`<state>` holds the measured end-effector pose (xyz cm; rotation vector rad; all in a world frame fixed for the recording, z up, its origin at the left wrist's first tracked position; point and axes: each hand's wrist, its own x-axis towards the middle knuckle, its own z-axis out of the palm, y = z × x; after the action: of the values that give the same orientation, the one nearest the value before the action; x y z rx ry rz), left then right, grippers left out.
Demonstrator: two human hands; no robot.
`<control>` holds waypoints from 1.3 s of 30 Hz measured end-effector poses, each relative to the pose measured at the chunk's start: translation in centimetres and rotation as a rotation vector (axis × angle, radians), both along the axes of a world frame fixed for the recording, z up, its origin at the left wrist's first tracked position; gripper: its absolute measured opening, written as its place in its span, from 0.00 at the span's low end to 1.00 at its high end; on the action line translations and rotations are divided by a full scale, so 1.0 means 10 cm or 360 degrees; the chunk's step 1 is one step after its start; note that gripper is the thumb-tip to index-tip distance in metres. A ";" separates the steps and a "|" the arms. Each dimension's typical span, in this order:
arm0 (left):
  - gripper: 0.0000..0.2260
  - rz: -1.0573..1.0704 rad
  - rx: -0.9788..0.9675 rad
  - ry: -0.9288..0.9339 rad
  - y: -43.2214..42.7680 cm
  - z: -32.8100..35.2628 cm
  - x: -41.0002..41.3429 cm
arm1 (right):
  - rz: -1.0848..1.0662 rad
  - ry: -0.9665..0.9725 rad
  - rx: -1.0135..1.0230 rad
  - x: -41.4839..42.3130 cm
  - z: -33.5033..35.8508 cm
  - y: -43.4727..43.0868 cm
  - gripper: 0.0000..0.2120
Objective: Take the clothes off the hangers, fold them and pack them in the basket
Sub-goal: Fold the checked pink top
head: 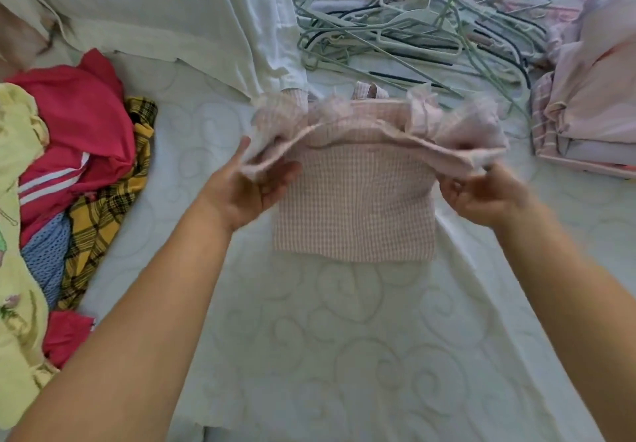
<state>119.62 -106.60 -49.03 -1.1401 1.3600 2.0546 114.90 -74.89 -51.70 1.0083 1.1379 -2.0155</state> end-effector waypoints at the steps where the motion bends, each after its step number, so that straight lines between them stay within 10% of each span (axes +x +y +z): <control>1: 0.16 -0.0101 -0.0166 0.0058 -0.04 -0.10 -0.05 | -0.0063 0.0009 0.0112 -0.12 -0.02 -0.03 0.19; 5: 0.18 -0.0482 -0.1103 -0.0048 0.07 -0.63 -0.02 | 0.0424 0.0381 0.1061 0.04 -0.39 -0.22 0.15; 8: 0.26 -0.0449 -0.1053 -0.0028 0.23 -0.76 0.16 | 0.0524 0.0500 0.1406 0.44 -0.65 -0.25 0.20; 15: 0.11 -0.0361 -0.1084 0.0171 0.38 -0.78 0.56 | 0.0437 0.0576 0.1318 0.97 -0.56 -0.45 0.02; 22: 0.23 -0.0699 -0.0817 -0.0146 0.09 -0.51 1.62 | 0.0924 0.0113 0.1263 2.11 -0.45 -0.20 0.04; 27: 0.20 -0.0469 -0.0982 0.0061 0.00 -0.61 1.11 | 0.0512 0.0464 0.1613 1.46 -0.42 -0.29 0.24; 32: 0.20 -0.0754 -0.1000 0.0043 0.18 -0.68 0.45 | 0.0706 0.0549 0.1612 0.75 -0.39 -0.62 0.13; 39: 0.09 -0.0177 0.0157 0.0199 0.28 -0.41 0.43 | -0.0122 0.0529 0.0566 0.84 -0.13 -0.58 0.11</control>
<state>123.92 -103.81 -53.17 -0.8884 1.3317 2.1171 123.33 -80.72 -53.01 0.9122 1.7047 -2.1412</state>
